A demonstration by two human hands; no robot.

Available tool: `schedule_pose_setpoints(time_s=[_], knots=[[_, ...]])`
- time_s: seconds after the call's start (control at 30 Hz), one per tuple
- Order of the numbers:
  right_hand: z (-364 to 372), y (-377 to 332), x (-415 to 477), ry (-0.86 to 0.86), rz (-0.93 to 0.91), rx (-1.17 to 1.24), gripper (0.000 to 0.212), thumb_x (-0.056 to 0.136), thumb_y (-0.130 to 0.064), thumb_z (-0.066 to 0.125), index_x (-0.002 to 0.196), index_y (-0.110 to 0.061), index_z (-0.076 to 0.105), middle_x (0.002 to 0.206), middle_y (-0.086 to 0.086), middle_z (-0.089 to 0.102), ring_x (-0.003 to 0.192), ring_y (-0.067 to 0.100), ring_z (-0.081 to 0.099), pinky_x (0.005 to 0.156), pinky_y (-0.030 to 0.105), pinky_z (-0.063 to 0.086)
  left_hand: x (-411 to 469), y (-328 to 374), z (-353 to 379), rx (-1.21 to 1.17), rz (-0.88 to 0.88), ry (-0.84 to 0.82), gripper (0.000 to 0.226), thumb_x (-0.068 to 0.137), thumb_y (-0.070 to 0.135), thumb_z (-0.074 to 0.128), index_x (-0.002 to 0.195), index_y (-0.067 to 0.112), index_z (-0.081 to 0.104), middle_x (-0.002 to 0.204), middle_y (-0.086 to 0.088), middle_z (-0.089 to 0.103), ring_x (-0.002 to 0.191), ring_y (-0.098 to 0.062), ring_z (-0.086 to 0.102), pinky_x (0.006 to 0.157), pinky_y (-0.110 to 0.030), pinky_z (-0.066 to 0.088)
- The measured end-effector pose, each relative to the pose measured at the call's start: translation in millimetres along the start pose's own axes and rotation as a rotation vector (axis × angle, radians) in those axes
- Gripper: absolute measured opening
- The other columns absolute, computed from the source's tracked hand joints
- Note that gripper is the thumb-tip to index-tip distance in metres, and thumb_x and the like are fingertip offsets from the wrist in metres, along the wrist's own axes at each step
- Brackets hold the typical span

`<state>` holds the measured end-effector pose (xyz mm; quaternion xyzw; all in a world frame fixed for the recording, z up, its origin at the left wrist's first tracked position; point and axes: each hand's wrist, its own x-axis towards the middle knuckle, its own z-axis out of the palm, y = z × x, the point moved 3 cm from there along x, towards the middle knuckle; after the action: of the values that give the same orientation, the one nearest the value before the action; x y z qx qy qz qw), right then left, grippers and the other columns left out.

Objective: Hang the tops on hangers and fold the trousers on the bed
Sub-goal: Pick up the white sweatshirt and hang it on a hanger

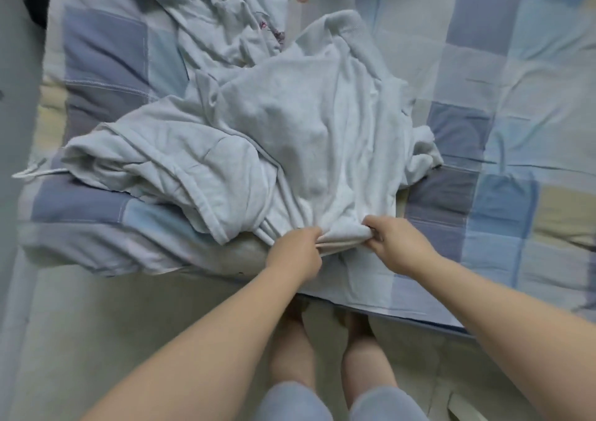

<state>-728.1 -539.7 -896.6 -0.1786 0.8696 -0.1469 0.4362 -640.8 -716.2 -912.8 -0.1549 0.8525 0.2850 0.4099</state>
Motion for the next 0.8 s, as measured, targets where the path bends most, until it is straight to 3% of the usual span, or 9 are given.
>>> schedule_pose_setpoints(time_s=[0.03, 0.13, 0.27, 0.37, 0.5, 0.57, 0.63, 0.7, 0.8], knots=[[3.8, 9.9, -15.4, 0.007, 0.01, 0.009, 0.012, 0.095, -0.03, 0.061, 0.089, -0.022, 0.054, 0.082, 0.0, 0.059, 0.08, 0.028, 0.057, 0.067, 0.044, 0.051, -7.9, 9.6, 6.1, -0.004, 0.02, -0.02, 0.034, 0.095, 0.013, 0.047, 0.124, 0.026, 0.059, 0.122, -0.007, 0.064, 0.114, -0.033, 0.058, 0.084, -0.039, 0.048], [9.8, 45.6, -56.4, 0.026, 0.076, 0.016, 0.01, 0.093, -0.027, 0.061, 0.087, -0.023, 0.054, 0.084, -0.002, 0.061, 0.081, 0.027, 0.056, 0.064, 0.04, 0.048, -28.0, 43.0, 25.9, -0.016, 0.077, -0.069, 0.01, 0.095, 0.013, 0.048, 0.091, 0.022, 0.052, 0.099, -0.007, 0.06, 0.1, -0.034, 0.059, 0.071, -0.037, 0.044], [9.7, 98.4, -98.3, 0.03, 0.2, -0.013, 0.008, 0.091, -0.026, 0.062, 0.089, -0.021, 0.056, 0.092, 0.002, 0.065, 0.09, 0.032, 0.06, 0.072, 0.043, 0.049, -41.2, 91.7, 51.9, -0.025, 0.145, -0.191, 0.016, 0.097, 0.023, 0.052, 0.082, 0.022, 0.047, 0.089, -0.001, 0.055, 0.092, -0.031, 0.056, 0.073, -0.037, 0.046], [11.6, 127.4, -112.2, -0.05, 0.272, -0.055, 0.009, 0.091, -0.028, 0.06, 0.092, -0.02, 0.055, 0.095, 0.005, 0.067, 0.094, 0.035, 0.061, 0.075, 0.041, 0.05, -34.8, 121.3, 49.9, 0.032, 0.21, -0.172, 0.018, 0.097, 0.041, 0.057, 0.096, 0.023, 0.058, 0.106, -0.002, 0.06, 0.105, -0.027, 0.057, 0.089, -0.042, 0.048], [6.8, 133.7, -96.1, -0.22, 0.337, 0.142, 0.034, 0.087, -0.056, 0.062, 0.085, -0.022, 0.063, 0.087, -0.004, 0.068, 0.089, 0.022, 0.063, 0.081, 0.037, 0.052, 13.1, 134.1, -7.6, 0.198, 0.244, 0.382, 0.052, 0.09, 0.049, 0.063, 0.137, 0.03, 0.05, 0.147, -0.001, 0.044, 0.136, -0.026, 0.035, 0.107, -0.042, 0.031], [-9.0, 131.3, -70.7, -0.136, 0.347, 0.349, 0.038, 0.084, -0.064, 0.063, 0.092, -0.027, 0.07, 0.096, -0.009, 0.071, 0.092, 0.013, 0.064, 0.085, 0.036, 0.053, 51.2, 135.2, -49.1, 0.273, 0.155, 0.53, 0.077, 0.084, 0.053, 0.068, 0.149, 0.03, 0.034, 0.163, -0.004, 0.024, 0.149, -0.031, 0.018, 0.116, -0.046, 0.021], [-28.8, 131.0, -38.2, 0.026, 0.358, 0.47, 0.043, 0.086, -0.057, 0.067, 0.114, -0.026, 0.067, 0.115, -0.003, 0.069, 0.106, 0.018, 0.064, 0.096, 0.04, 0.051, 91.5, 135.6, -83.0, 0.382, 0.044, 0.542, 0.102, 0.078, 0.063, 0.071, 0.157, 0.03, 0.016, 0.168, -0.007, 0.004, 0.154, -0.036, 0.004, 0.12, -0.051, 0.011], [-46.1, 131.2, -3.8, 0.12, 0.358, 0.502, 0.054, 0.087, -0.049, 0.069, 0.134, -0.025, 0.056, 0.128, 0.001, 0.064, 0.118, 0.022, 0.06, 0.1, 0.037, 0.047, 127.8, 131.4, -103.6, 0.387, -0.07, 0.452, 0.122, 0.069, 0.072, 0.073, 0.158, 0.033, 0.0, 0.169, -0.01, -0.002, 0.153, -0.041, 0.007, 0.121, -0.054, 0.009], [-57.2, 131.0, 39.0, 0.149, 0.35, 0.585, 0.07, 0.088, -0.045, 0.071, 0.148, -0.026, 0.04, 0.138, 0.003, 0.056, 0.12, 0.022, 0.056, 0.099, 0.033, 0.044, 156.4, 113.2, -101.3, 0.167, -0.154, 0.181, 0.127, 0.069, 0.056, 0.082, 0.158, 0.029, -0.004, 0.157, -0.016, 0.034, 0.134, -0.041, 0.045, 0.101, -0.044, 0.037]])
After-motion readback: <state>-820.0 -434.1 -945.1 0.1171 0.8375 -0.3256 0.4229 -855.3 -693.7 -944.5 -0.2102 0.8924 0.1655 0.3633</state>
